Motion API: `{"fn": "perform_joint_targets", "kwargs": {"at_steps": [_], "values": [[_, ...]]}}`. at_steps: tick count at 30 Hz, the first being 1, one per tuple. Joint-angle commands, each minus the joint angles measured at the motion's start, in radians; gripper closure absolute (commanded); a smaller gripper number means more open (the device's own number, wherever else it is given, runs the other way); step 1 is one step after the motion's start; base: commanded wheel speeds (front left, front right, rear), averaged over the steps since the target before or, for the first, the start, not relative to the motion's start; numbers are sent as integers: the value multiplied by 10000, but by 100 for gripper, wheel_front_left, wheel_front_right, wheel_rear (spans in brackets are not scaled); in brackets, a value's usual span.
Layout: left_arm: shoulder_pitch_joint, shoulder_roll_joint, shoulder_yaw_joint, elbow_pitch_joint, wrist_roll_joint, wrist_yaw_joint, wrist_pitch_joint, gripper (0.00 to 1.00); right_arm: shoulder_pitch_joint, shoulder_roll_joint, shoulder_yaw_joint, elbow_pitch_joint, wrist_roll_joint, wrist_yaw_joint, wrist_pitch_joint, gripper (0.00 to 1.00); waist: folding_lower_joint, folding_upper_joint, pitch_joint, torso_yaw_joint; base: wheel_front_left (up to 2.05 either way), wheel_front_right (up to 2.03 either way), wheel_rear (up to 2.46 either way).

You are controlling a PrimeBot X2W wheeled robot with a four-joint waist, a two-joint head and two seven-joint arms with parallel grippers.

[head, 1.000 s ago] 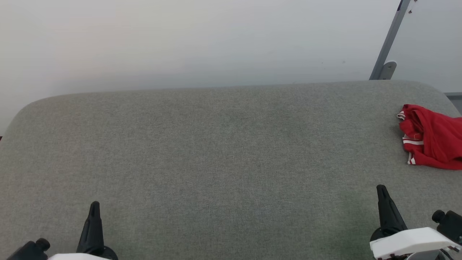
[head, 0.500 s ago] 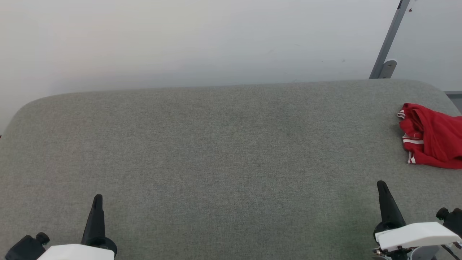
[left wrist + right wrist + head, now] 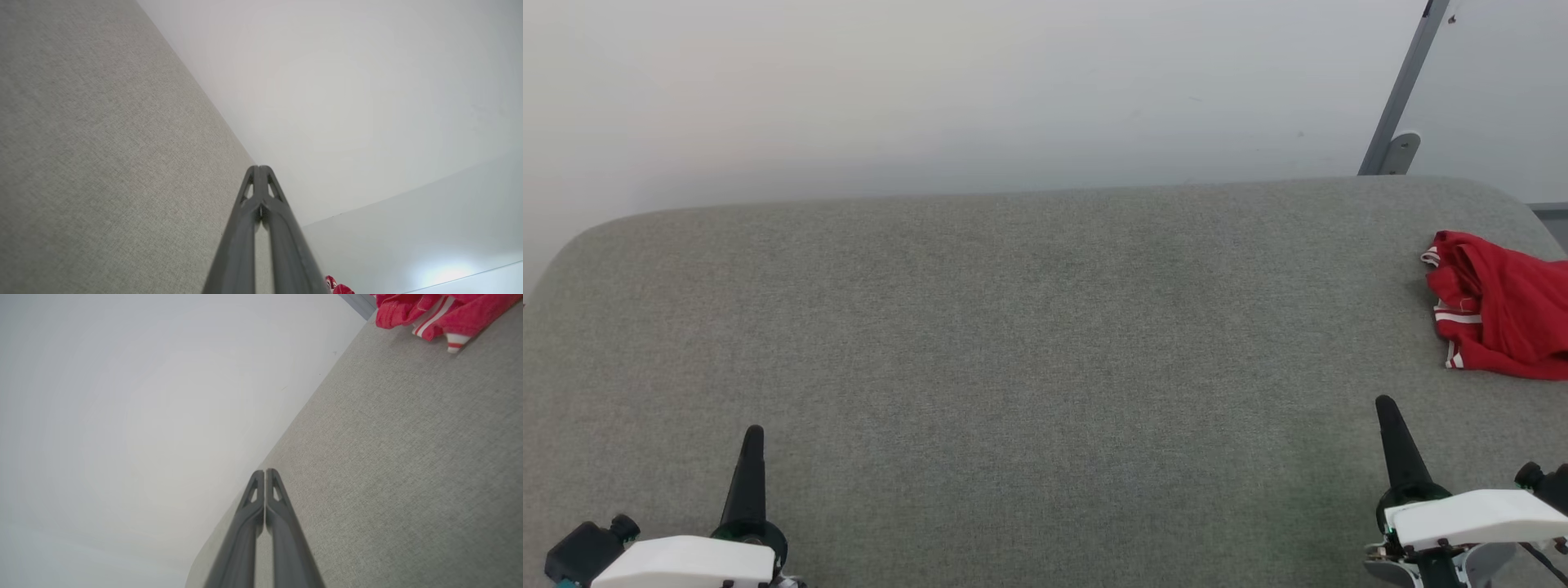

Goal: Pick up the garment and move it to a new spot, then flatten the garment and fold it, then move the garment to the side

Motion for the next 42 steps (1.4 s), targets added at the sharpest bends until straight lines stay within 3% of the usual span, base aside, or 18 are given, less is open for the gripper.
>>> {"fn": "perform_joint_targets", "kwargs": {"at_steps": [1,42], "values": [[-233,39,20,-34,-215,-29,67,100,-204,10,-36,-69,232,0,43,100,0,0,2,0,0,0,0],[-1097,-150,77,568,-3595,-49,1042,100,-703,92,-246,118,3790,2,980,100,0,0,135,-27,0,0,0]]}}
